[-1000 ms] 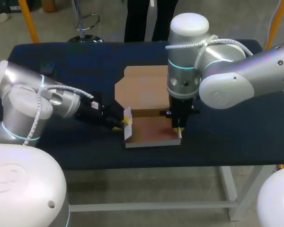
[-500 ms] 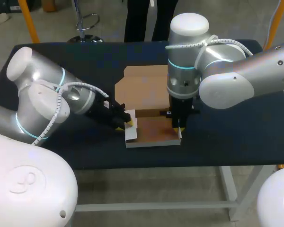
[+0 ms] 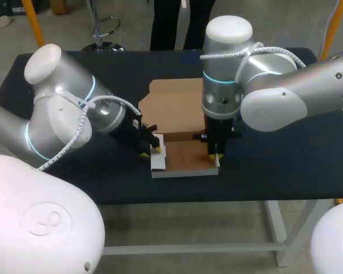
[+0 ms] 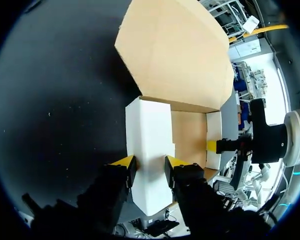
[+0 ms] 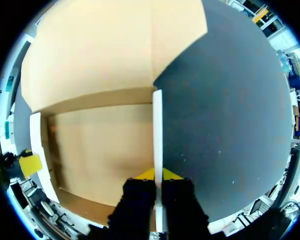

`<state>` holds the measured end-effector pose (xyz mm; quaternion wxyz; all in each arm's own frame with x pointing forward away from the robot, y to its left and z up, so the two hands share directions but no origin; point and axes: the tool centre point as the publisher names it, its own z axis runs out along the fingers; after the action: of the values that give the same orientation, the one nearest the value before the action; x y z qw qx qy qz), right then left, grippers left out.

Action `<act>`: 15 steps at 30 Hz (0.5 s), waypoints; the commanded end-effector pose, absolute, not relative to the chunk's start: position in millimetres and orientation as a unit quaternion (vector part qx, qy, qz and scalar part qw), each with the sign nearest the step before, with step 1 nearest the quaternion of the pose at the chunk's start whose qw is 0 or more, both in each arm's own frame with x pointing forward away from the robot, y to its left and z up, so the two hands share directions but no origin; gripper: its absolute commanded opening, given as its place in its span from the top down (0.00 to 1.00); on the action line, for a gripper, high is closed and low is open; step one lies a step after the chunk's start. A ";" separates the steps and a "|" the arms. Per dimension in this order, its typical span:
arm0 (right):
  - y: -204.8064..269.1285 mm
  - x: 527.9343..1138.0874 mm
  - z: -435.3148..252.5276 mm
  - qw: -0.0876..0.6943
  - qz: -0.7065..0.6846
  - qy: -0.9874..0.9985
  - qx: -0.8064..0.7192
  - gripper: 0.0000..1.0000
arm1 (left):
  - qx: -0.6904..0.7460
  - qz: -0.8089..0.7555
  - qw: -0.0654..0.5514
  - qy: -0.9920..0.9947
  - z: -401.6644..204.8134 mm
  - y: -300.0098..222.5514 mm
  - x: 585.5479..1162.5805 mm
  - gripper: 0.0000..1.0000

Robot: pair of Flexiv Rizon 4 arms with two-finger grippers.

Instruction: Assemble the packaging by folding the flat box into shape, placing the metal phone stand inside, and closing the box properly

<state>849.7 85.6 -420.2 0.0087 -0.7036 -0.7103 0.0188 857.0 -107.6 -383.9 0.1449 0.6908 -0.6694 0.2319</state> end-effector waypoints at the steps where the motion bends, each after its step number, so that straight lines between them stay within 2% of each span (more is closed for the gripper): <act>1: 87.2 850.3 -420.2 0.009 0.021 -0.711 -0.703 1.00 | 0.716 0.127 0.059 -0.684 -387.3 -112.6 864.1 0.62; 11: 87.2 850.3 -420.2 0.009 0.021 -0.711 -0.703 1.00 | 0.721 0.074 0.027 -0.688 -394.7 -106.6 871.0 0.62; 14: 87.2 850.3 -420.2 0.009 0.021 -0.711 -0.703 1.00 | 0.722 0.062 0.019 -0.689 -395.4 -104.6 871.8 0.65; 15: 87.2 850.3 -420.2 0.009 0.021 -0.711 -0.703 1.00 | 0.722 0.056 0.016 -0.689 -395.3 -103.9 871.8 0.69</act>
<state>849.6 86.1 -420.1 0.0088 -0.7035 -0.7104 0.0186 869.1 -102.1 -396.5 0.1235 0.7031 -0.6782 0.1745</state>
